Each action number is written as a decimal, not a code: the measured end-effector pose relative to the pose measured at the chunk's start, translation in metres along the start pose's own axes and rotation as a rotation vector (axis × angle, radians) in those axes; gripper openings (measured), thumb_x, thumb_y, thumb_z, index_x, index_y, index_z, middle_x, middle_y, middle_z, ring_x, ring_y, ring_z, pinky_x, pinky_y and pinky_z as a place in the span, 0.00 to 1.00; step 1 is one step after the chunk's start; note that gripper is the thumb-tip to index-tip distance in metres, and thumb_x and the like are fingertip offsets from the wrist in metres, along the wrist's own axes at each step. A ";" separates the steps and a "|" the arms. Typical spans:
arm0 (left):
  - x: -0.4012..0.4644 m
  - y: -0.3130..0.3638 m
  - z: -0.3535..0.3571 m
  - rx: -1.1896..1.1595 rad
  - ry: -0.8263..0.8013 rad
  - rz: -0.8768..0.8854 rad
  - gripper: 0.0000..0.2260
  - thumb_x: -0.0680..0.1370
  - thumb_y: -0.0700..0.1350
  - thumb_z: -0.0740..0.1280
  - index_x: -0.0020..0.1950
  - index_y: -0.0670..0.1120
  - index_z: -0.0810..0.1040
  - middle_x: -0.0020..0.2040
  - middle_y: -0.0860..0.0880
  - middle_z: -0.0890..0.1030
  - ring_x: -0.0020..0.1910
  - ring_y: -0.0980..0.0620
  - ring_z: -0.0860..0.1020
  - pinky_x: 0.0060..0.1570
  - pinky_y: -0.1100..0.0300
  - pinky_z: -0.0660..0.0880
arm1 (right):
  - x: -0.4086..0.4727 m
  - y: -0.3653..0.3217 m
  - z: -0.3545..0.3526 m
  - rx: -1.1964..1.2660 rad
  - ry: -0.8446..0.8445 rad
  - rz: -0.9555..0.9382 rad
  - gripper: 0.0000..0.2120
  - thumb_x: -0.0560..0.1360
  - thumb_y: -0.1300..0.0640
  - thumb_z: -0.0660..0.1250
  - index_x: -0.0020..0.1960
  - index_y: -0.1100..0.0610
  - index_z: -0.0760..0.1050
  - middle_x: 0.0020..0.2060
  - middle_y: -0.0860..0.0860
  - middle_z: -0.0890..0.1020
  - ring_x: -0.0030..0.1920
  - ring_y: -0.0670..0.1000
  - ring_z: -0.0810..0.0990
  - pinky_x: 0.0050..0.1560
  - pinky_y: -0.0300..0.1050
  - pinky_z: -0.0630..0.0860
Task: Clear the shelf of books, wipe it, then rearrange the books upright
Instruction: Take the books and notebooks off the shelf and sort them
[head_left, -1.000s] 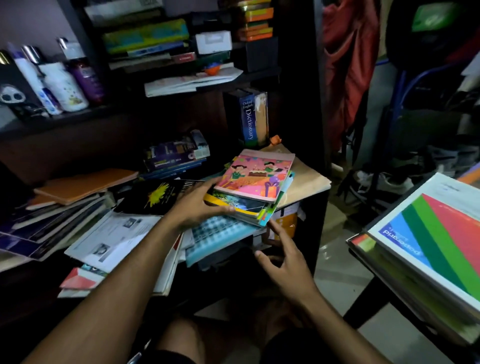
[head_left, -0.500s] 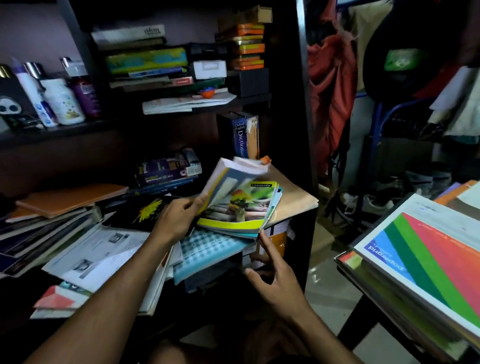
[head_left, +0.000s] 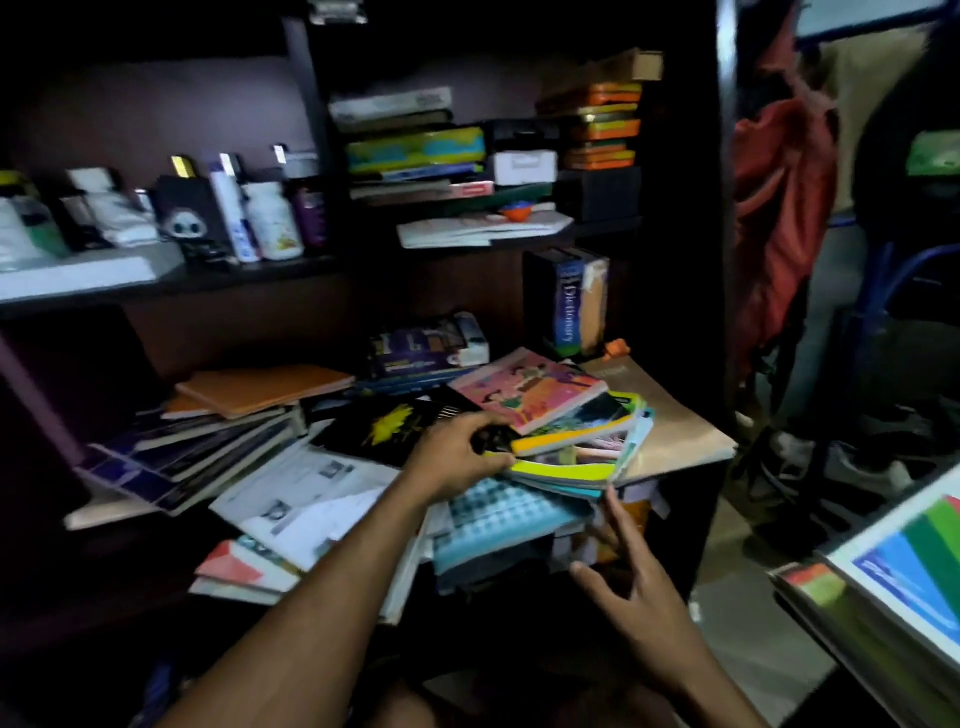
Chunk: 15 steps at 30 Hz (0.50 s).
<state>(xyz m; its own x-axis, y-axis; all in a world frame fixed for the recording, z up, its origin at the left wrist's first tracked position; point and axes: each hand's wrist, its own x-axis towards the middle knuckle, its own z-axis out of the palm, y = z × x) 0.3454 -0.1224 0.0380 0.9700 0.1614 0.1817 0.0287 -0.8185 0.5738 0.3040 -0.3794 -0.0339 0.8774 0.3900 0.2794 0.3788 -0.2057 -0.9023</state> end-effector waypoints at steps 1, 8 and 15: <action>0.000 0.002 -0.001 -0.033 0.010 -0.006 0.21 0.69 0.56 0.72 0.61 0.58 0.82 0.57 0.55 0.84 0.56 0.55 0.81 0.56 0.58 0.77 | 0.001 -0.005 0.002 -0.170 0.142 -0.062 0.33 0.77 0.49 0.71 0.78 0.50 0.63 0.71 0.48 0.73 0.67 0.43 0.75 0.62 0.37 0.71; -0.001 -0.007 -0.009 -0.376 0.261 -0.083 0.11 0.70 0.44 0.64 0.48 0.48 0.84 0.46 0.46 0.86 0.44 0.51 0.83 0.49 0.57 0.78 | 0.046 -0.052 0.073 -0.441 0.020 -0.402 0.27 0.74 0.48 0.64 0.71 0.54 0.70 0.66 0.53 0.74 0.66 0.57 0.73 0.66 0.44 0.64; -0.056 -0.063 -0.113 -0.736 0.674 -0.223 0.14 0.78 0.30 0.60 0.48 0.46 0.79 0.42 0.47 0.81 0.36 0.54 0.78 0.38 0.59 0.77 | 0.116 -0.090 0.167 -0.563 -0.420 -0.446 0.36 0.74 0.27 0.46 0.71 0.45 0.69 0.66 0.48 0.74 0.66 0.54 0.73 0.63 0.49 0.67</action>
<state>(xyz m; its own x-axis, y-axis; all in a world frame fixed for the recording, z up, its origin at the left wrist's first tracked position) 0.2621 -0.0179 0.0817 0.6170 0.7309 0.2917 -0.1833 -0.2271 0.9565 0.3228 -0.1659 0.0251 0.4696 0.8209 0.3250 0.8533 -0.3275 -0.4058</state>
